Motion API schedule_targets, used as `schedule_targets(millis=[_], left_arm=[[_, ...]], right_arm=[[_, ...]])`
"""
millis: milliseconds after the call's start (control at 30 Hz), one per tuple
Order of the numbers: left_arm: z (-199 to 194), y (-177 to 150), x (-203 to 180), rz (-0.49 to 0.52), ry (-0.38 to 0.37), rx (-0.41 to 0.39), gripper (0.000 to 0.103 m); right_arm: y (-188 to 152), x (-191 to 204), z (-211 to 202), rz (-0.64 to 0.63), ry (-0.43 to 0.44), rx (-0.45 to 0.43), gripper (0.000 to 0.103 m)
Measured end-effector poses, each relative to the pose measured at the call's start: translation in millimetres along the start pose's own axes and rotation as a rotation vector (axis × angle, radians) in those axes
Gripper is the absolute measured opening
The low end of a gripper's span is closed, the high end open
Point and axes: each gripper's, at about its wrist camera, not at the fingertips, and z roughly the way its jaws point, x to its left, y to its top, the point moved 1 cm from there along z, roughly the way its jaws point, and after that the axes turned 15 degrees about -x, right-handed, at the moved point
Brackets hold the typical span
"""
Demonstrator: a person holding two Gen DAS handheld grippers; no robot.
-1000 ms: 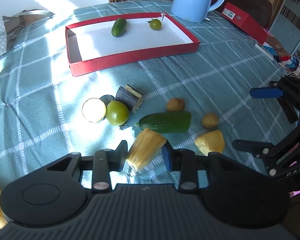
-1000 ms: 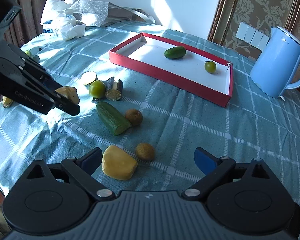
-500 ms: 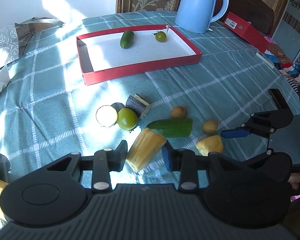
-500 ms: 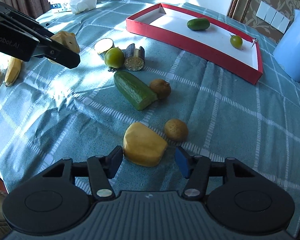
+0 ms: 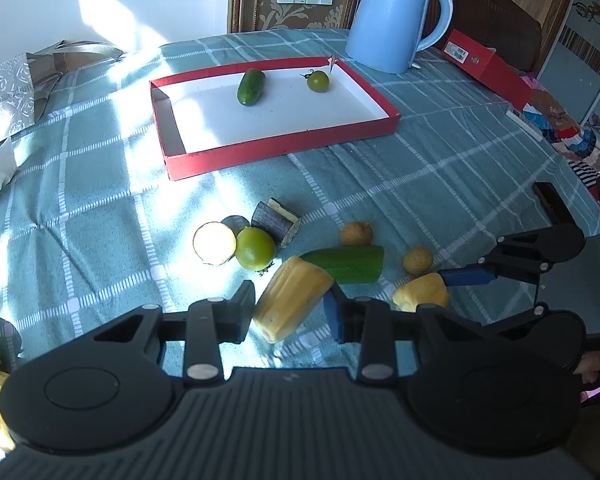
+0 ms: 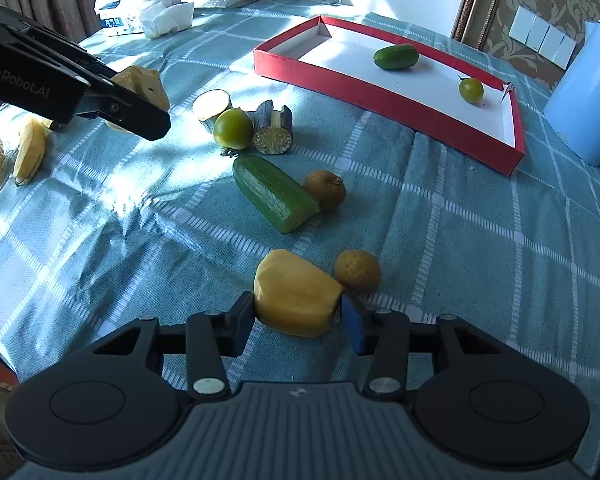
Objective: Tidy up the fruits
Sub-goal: 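Carry the pepper chunk toward the tray while the right tool grasps the yellow block, then lower the pepper into the tray and open the left tool while the right tool carries the block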
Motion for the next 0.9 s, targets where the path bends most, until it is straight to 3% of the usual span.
schedule_targets(millis=[467, 700, 900], left_arm=[[13.5, 42.5, 5.7, -0.005, -0.024, -0.071, 0.033], [59.7, 88.5, 10.3, 0.028, -0.045, -0.113, 0.033], [119.0, 120.4, 15.5, 0.065, -0.026, -0.096, 0.033]], right_arm=[[9.6, -9.8, -29.1, -0.011, -0.014, -0.049, 0.045], [16.9, -28.1, -52.7, 0.030, -0.080, -0.111, 0.045], [18.7, -44.5, -66.4, 0.077, -0.128, -0.125, 0.045]])
